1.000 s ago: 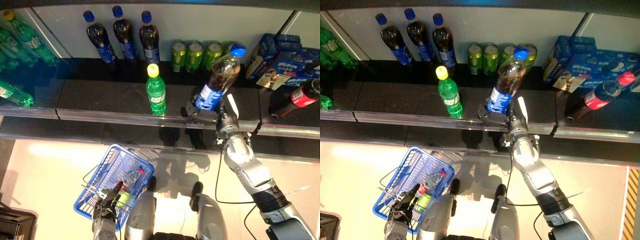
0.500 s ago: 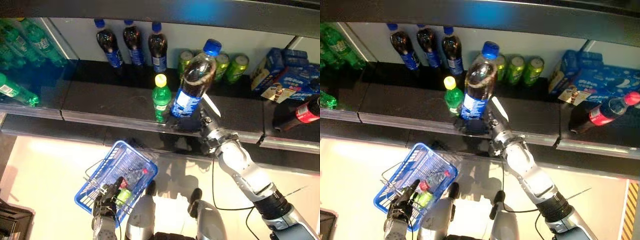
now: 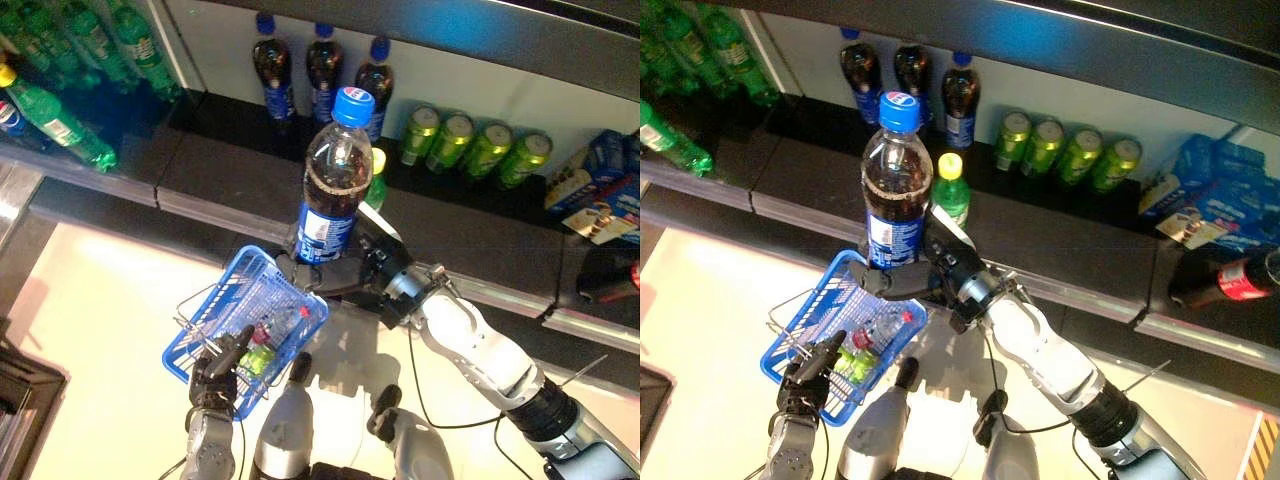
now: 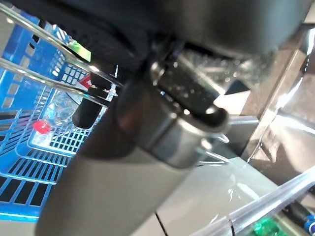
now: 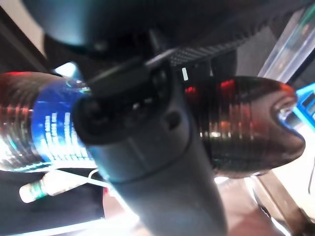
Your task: Pick up the drink and place into the basket.
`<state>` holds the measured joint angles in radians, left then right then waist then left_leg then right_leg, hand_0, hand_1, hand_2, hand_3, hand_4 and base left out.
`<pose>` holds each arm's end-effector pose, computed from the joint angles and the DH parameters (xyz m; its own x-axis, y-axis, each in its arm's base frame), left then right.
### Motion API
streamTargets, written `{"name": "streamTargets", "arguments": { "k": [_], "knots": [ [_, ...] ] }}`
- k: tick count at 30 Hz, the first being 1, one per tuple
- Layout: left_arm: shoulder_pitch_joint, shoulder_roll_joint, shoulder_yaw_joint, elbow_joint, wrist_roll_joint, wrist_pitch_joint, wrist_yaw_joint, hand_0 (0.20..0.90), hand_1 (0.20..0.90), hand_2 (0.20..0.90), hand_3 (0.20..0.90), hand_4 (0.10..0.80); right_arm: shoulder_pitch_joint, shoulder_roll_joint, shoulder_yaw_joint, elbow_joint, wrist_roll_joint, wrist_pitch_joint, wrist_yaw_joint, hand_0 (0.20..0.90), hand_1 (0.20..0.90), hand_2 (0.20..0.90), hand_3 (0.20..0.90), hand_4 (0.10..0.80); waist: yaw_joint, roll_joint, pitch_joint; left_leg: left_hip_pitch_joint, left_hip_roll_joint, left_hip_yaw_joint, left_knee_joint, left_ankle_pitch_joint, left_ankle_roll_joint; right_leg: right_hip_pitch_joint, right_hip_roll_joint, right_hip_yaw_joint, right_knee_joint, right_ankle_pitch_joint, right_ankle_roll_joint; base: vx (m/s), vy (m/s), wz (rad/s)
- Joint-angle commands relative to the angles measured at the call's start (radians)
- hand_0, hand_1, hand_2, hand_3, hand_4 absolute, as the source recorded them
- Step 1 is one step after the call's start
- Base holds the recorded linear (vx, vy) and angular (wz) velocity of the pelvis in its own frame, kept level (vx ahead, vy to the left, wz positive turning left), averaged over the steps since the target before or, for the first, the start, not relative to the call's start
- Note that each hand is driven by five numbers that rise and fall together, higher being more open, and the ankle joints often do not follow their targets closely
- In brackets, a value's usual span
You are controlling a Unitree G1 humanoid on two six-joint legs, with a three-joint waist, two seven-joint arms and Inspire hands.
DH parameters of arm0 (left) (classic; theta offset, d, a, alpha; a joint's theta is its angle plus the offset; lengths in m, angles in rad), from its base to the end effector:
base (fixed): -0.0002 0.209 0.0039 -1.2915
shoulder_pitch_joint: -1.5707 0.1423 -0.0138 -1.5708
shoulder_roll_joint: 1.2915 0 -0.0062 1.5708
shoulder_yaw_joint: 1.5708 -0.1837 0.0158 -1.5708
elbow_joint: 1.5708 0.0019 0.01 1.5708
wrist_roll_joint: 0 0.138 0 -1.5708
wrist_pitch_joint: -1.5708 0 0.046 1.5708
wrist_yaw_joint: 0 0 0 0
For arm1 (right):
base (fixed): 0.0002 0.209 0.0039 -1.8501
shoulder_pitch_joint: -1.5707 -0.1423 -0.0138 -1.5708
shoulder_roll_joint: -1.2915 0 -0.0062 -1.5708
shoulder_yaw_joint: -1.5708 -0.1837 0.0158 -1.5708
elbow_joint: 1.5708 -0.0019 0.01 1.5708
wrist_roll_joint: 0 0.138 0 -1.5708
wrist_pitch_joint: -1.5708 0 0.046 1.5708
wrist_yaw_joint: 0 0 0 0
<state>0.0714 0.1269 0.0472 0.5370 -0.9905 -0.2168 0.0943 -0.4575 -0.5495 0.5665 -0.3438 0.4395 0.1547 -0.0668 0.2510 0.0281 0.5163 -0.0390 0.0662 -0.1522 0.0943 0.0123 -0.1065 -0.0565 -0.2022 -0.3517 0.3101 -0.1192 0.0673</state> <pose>0.1524 0.2035 -0.0518 0.8056 0.3435 -0.4828 -0.5868 0.5750 -0.5701 0.2265 -0.1032 0.1525 0.7314 0.6456 0.2197 -0.5865 0.7598 -0.2805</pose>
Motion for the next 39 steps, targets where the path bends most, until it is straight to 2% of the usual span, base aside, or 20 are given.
{"name": "streamTargets", "arguments": {
  "k": [1, 8, 15, 19, 24, 26, 32, 39],
  "knots": [
    [0.063, 0.175, 0.000, -0.214, 0.073, -0.164, -0.095, 0.300, 0.300, 0.300, 0.200, 0.100, -0.117, 0.113, 0.038, -0.163, 0.012, -0.190, 0.011, 0.300, 0.300, 0.300, 0.200, 0.100, 0.038, 0.003, -0.270, -0.003, 0.029, 0.024, 0.047, 0.002, 0.002, 0.108, 0.002, 0.029, -0.082, -0.015, -0.004, 0.001, -0.023, 0.19],
    [0.058, 0.188, -0.016, -0.314, 0.090, -0.127, -0.150, 0.300, 0.300, 0.300, 0.200, 0.100, -0.161, 0.167, 0.072, -0.124, -0.011, -0.186, -0.046, 0.300, 0.300, 0.300, 0.200, 0.100, 0.085, 0.000, -0.272, -0.020, 0.009, -0.018, 0.052, 0.007, 0.003, 0.126, -0.001, -0.008, -0.093, -0.012, -0.002, 0.002, -0.027, 0.19],
    [0.063, 0.215, -0.067, -0.546, 0.069, -0.002, -0.195, 0.300, 0.300, 0.300, 0.200, 0.100, -0.209, 0.229, 0.090, -0.047, -0.138, -0.107, -0.204, 0.300, 0.300, 0.300, 0.200, 0.100, 0.152, 0.000, -0.264, -0.032, -0.019, -0.077, 0.060, 0.015, 0.005, 0.160, -0.012, -0.064, -0.100, -0.009, 0.003, 0.036, -0.009, 0.34],
    [0.069, 0.233, -0.068, -0.673, 0.014, 0.051, -0.223, 0.300, 0.300, 0.300, 0.200, 0.100, -0.202, 0.246, 0.083, 0.017, -0.092, -0.065, -0.284, 0.300, 0.300, 0.300, 0.200, 0.100, 0.188, -0.005, -0.256, -0.045, -0.038, -0.114, 0.067, 0.021, 0.008, 0.173, -0.020, -0.096, -0.098, -0.008, 0.009, 0.058, -0.005, 0.53],
    [0.079, 0.261, -0.059, -0.801, -0.046, 0.103, -0.330, 0.300, 0.300, 0.300, 0.200, 0.100, -0.177, 0.257, 0.093, 0.020, -0.072, -0.065, -0.340, 0.300, 0.300, 0.300, 0.200, 0.100, 0.223, -0.018, -0.241, -0.059, -0.054, -0.153, 0.081, 0.019, 0.012, 0.183, -0.023, -0.123, -0.092, -0.009, 0.015, 0.045, -0.044, 0.34],
    [0.078, 0.283, -0.052, -0.870, -0.067, 0.118, -0.379, 0.300, 0.300, 0.300, 0.200, 0.100, -0.168, 0.271, 0.099, 0.035, -0.089, -0.066, -0.348, 0.300, 0.300, 0.300, 0.200, 0.100, 0.241, -0.025, -0.235, -0.048, -0.054, -0.162, 0.078, 0.002, 0.012, 0.194, -0.016, -0.117, -0.086, -0.030, 0.021, 0.124, -0.092, 0.41],
    [0.054, 0.308, -0.024, -0.992, -0.114, 0.147, -0.485, 0.300, 0.300, 0.300, 0.200, 0.100, -0.157, 0.296, 0.117, 0.113, -0.110, -0.051, -0.356, 0.300, 0.300, 0.300, 0.200, 0.100, 0.269, -0.034, -0.230, -0.052, -0.064, -0.183, 0.079, 0.002, 0.015, 0.197, -0.017, -0.130, -0.078, -0.036, 0.020, 0.065, -0.012, 0.15],
    [0.009, 0.345, -0.010, -1.082, -0.131, 0.133, -0.683, 0.300, 0.300, 0.300, 0.200, 0.100, -0.159, 0.342, 0.135, 0.252, -0.126, -0.041, -0.363, 0.300, 0.300, 0.300, 0.200, 0.100, 0.290, -0.046, -0.223, -0.055, -0.067, -0.199, 0.074, 0.001, 0.015, 0.195, -0.022, -0.149, -0.067, -0.039, 0.018, 0.030, -0.001, 0.06]
  ]
}}
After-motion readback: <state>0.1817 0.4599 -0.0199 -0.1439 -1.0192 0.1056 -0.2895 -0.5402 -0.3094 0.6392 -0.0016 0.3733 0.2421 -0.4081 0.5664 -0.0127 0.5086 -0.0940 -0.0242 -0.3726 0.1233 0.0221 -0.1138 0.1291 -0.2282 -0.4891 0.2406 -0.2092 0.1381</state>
